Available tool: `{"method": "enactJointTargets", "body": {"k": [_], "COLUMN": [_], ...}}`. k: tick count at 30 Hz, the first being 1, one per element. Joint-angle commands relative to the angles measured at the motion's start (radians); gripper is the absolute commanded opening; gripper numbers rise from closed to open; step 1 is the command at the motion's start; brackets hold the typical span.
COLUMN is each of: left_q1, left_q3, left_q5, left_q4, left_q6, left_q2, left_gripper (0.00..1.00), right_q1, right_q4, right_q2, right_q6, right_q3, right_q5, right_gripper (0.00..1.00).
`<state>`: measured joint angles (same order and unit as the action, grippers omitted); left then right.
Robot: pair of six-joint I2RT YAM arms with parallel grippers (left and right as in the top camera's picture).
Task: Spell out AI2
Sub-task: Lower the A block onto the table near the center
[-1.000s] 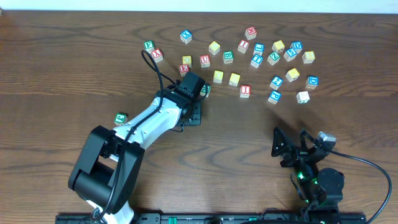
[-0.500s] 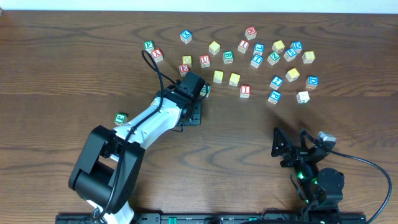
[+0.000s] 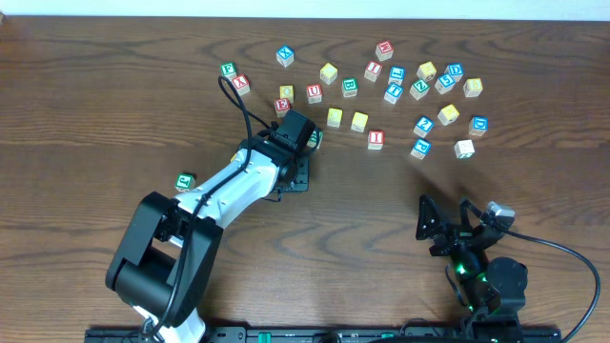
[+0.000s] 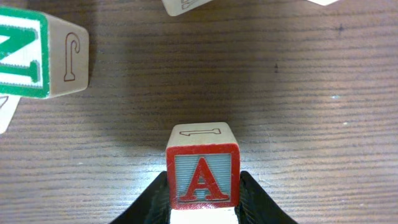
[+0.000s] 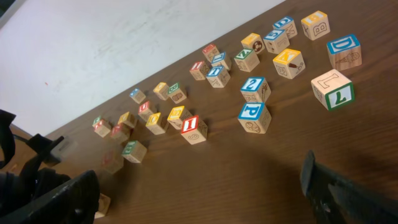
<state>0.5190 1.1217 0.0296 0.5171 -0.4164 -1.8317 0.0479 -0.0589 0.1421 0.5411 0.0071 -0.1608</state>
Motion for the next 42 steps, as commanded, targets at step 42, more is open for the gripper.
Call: {"method": "enactJointTargets", "body": {"k": [42], "left_q1": [0.0], "left_q3": [0.0], "left_q5": [0.019], "left_q4": [0.013], "left_q6": [0.051], "left_q2": [-0.015], "left_gripper": [0.46], "right_q1": [-0.007], "right_q4": [-0.003], "right_q2": [-0.003], "right_q6": [0.004], "right_q3": [-0.002], "right_q5": [-0.003], "right_gripper": [0.99]}}
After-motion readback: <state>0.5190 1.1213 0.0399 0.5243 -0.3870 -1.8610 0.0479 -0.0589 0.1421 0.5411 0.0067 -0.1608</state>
